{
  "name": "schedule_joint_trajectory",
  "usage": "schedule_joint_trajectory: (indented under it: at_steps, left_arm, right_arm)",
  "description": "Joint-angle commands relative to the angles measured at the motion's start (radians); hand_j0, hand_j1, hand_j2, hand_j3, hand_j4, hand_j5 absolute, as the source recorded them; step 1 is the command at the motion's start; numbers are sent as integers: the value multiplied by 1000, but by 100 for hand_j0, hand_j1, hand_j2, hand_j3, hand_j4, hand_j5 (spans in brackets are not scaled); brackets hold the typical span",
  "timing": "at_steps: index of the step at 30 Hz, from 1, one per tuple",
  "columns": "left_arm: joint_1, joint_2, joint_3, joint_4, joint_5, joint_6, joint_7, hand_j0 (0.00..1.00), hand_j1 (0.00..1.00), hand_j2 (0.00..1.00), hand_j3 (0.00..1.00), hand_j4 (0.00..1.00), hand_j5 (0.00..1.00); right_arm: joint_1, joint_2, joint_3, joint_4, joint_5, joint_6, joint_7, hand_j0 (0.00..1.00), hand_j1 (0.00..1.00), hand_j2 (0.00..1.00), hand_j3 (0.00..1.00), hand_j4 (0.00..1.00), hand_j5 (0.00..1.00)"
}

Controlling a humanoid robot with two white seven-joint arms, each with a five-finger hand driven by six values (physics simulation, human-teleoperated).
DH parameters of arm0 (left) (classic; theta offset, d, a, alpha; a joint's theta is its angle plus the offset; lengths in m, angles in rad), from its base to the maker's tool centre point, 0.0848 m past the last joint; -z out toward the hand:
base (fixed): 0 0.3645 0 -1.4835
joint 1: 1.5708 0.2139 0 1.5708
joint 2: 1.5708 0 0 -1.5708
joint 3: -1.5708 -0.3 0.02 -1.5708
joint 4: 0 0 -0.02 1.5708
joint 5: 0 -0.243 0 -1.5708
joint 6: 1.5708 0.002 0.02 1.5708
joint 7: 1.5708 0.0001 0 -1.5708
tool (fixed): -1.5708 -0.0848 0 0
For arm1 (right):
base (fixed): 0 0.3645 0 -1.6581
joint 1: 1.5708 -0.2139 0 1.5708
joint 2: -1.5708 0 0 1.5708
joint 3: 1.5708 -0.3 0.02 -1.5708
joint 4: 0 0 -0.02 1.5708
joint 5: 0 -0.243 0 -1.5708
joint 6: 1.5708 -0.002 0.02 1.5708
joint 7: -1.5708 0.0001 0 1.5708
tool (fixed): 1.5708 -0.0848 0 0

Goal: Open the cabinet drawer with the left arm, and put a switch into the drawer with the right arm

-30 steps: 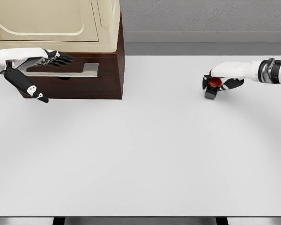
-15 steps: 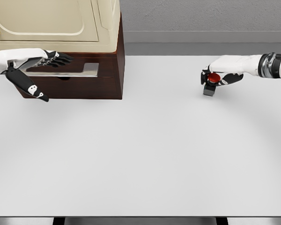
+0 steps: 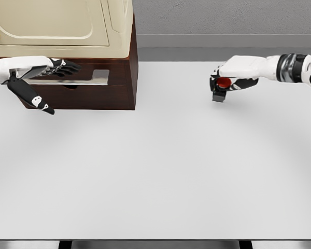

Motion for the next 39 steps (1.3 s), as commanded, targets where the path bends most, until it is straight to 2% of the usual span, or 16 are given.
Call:
schedule_joint_trajectory:
  at_steps: [1, 6, 15, 21, 25, 39]
  left_arm:
    - [0, 1, 4, 0, 3, 0, 0, 100, 100, 100, 100, 100, 100]
    - [15, 1, 9, -2, 5, -2, 0, 100, 100, 100, 100, 100, 100]
    - [34, 1, 9, -6, 8, -2, 0, 100, 100, 100, 100, 100, 100]
    - [37, 15, 9, -25, 38, -2, 0, 100, 100, 100, 100, 100, 100]
    - [38, 38, 4, -52, 92, 0, 0, 100, 100, 100, 100, 100, 100]
    - [52, 107, 3, -105, 172, 0, 0, 100, 100, 100, 100, 100, 100]
  right_arm:
    - [-1, -1, -1, -21, -7, 3, 0, 51, 51, 51, 51, 51, 51]
    - [-2, -3, 3, -82, -7, 3, 0, 50, 50, 50, 50, 50, 50]
    - [-11, -1, 6, -137, -7, 3, 0, 50, 50, 50, 50, 50, 50]
    - [-18, 5, 17, -165, -24, 3, 0, 50, 50, 50, 50, 50, 50]
    - [-28, 11, 25, -168, -30, 3, 0, 50, 50, 50, 50, 50, 50]
    - [-75, 68, 55, -174, -67, 3, 0, 50, 50, 50, 50, 50, 50]
